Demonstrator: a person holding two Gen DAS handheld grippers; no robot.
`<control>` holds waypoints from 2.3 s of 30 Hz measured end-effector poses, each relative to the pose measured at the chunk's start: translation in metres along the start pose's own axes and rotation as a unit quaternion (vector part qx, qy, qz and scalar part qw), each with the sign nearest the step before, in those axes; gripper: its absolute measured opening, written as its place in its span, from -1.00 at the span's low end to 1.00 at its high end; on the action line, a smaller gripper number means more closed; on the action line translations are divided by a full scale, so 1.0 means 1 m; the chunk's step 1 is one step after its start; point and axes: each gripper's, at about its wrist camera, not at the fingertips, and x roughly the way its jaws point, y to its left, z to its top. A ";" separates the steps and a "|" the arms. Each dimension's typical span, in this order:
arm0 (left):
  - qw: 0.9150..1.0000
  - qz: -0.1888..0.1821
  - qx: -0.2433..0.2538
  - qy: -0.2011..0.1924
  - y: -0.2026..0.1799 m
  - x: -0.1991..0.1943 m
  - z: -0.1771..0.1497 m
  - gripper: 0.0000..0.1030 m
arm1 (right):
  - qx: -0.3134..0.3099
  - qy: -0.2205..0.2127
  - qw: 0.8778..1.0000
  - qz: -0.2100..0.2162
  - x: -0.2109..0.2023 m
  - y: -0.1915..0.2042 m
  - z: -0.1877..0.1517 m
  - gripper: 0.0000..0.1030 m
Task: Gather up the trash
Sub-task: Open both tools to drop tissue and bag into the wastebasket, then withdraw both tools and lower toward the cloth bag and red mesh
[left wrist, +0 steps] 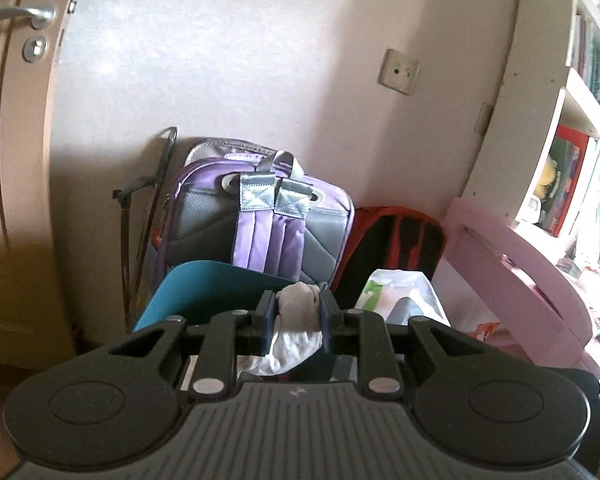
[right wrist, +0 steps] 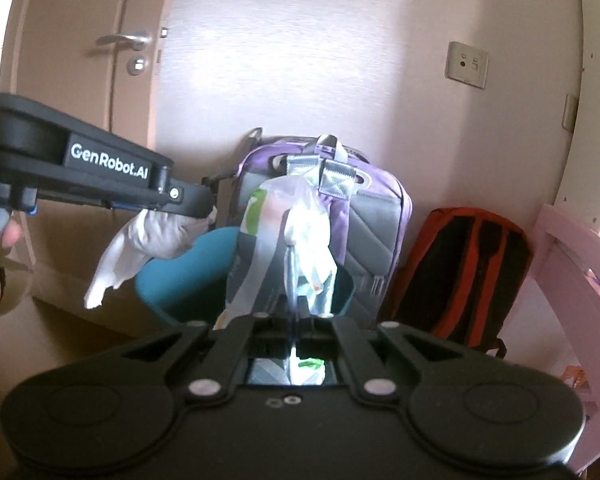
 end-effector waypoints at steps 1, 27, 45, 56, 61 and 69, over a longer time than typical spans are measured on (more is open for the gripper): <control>1.000 0.001 -0.003 0.004 0.003 0.008 0.001 -0.57 | 0.000 0.003 1.000 -0.001 0.006 0.000 0.001 -0.99; 0.991 0.029 -0.010 0.128 0.055 0.149 -0.049 -0.52 | 0.008 0.092 0.995 0.026 0.140 -0.001 -0.025 -0.66; 0.994 0.038 0.006 0.098 0.034 0.084 -0.040 0.34 | 0.004 0.060 0.998 0.030 0.078 0.009 -0.016 -0.09; 0.995 0.048 0.029 0.081 0.021 0.005 -0.047 0.42 | 0.007 0.031 0.999 0.030 0.007 0.024 -0.020 0.09; 0.995 0.049 0.031 0.077 0.021 -0.027 -0.058 0.53 | 0.002 0.026 0.999 0.037 -0.020 0.033 -0.028 0.16; 0.994 0.049 0.053 0.080 0.024 -0.064 -0.087 0.61 | 0.011 0.038 0.997 0.064 -0.047 0.043 -0.051 0.20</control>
